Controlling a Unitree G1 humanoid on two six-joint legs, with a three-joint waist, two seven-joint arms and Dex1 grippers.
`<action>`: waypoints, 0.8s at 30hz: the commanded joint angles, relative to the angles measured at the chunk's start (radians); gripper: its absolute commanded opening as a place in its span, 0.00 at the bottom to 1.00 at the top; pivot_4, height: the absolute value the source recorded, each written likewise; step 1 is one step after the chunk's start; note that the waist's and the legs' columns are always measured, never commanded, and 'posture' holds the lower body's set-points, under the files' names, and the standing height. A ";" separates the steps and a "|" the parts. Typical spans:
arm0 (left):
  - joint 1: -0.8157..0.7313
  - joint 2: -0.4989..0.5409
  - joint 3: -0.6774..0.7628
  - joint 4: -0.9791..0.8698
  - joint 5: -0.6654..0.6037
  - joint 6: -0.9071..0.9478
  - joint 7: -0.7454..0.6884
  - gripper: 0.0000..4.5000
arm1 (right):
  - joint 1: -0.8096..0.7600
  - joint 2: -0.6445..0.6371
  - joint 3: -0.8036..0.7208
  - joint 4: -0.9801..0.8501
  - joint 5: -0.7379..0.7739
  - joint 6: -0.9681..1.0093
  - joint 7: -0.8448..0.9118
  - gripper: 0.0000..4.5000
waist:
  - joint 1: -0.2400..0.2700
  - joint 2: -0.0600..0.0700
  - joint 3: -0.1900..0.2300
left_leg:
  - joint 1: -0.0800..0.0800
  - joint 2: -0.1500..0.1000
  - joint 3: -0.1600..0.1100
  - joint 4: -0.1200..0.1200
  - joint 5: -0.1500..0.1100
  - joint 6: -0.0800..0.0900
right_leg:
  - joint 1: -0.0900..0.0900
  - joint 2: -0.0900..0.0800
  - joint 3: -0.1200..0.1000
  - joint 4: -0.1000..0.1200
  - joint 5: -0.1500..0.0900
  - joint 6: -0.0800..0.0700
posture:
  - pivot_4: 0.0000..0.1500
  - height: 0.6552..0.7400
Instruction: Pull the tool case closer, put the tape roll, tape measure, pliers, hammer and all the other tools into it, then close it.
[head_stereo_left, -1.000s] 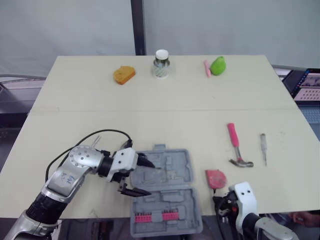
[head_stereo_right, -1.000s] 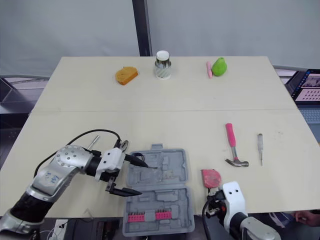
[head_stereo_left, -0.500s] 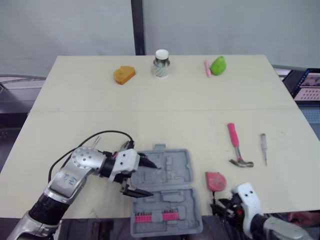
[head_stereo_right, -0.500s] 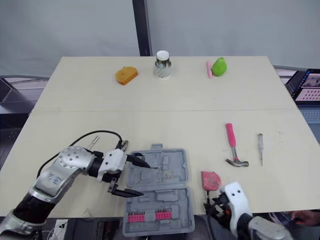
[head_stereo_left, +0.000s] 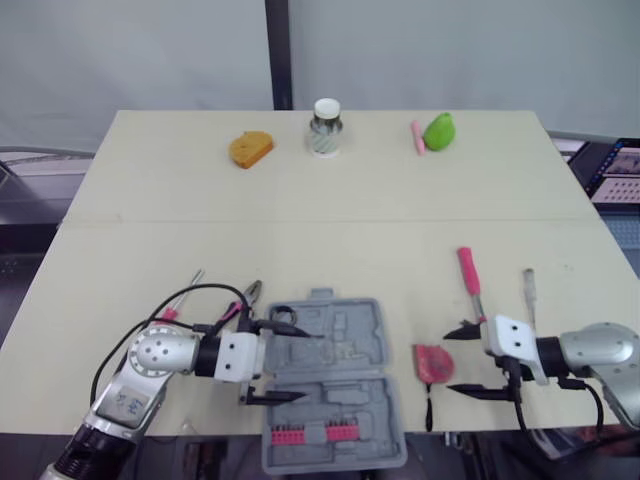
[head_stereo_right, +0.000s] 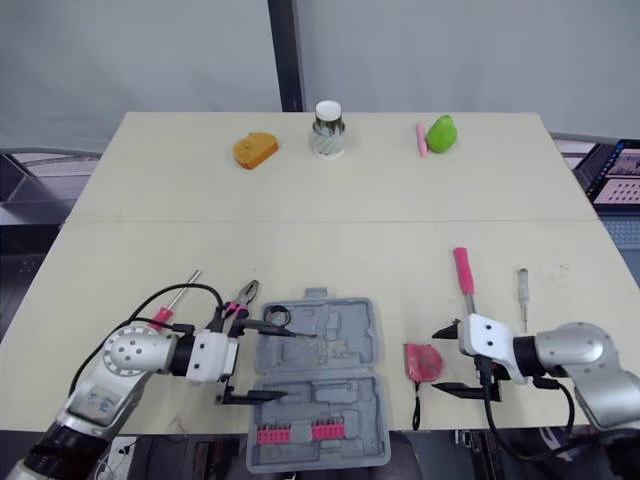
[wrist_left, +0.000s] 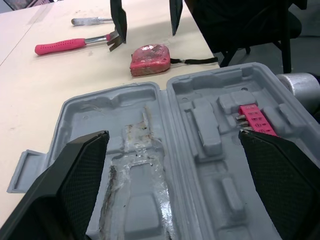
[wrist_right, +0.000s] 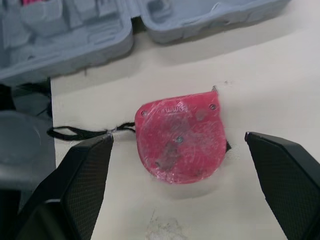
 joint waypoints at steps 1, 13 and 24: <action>0.015 -0.003 -0.004 -0.038 0.007 -0.026 0.018 1.00 | -0.059 0.034 0.020 0.107 -0.015 -0.126 0.043 0.99 | -0.002 0.000 0.000 | 0.000 0.000 0.000 0.000 0.000 0.000 | 0.000 0.000 0.000 0.000 0.000 0.000 | 1.00 1.00; 0.033 0.016 0.011 -0.079 0.008 0.020 0.068 1.00 | -0.138 0.085 0.089 0.290 -0.054 -0.260 0.083 0.99 | 0.000 0.001 0.000 | 0.000 0.000 0.000 0.000 0.000 0.000 | 0.000 0.000 0.000 0.000 0.000 0.000 | 1.00 1.00; 0.034 0.021 0.007 -0.093 0.008 0.038 0.089 1.00 | -0.145 0.128 0.090 0.295 -0.070 -0.271 0.059 0.99 | 0.000 0.001 0.000 | 0.000 0.000 0.000 0.000 0.000 0.000 | 0.000 0.000 0.000 0.000 0.000 0.000 | 1.00 1.00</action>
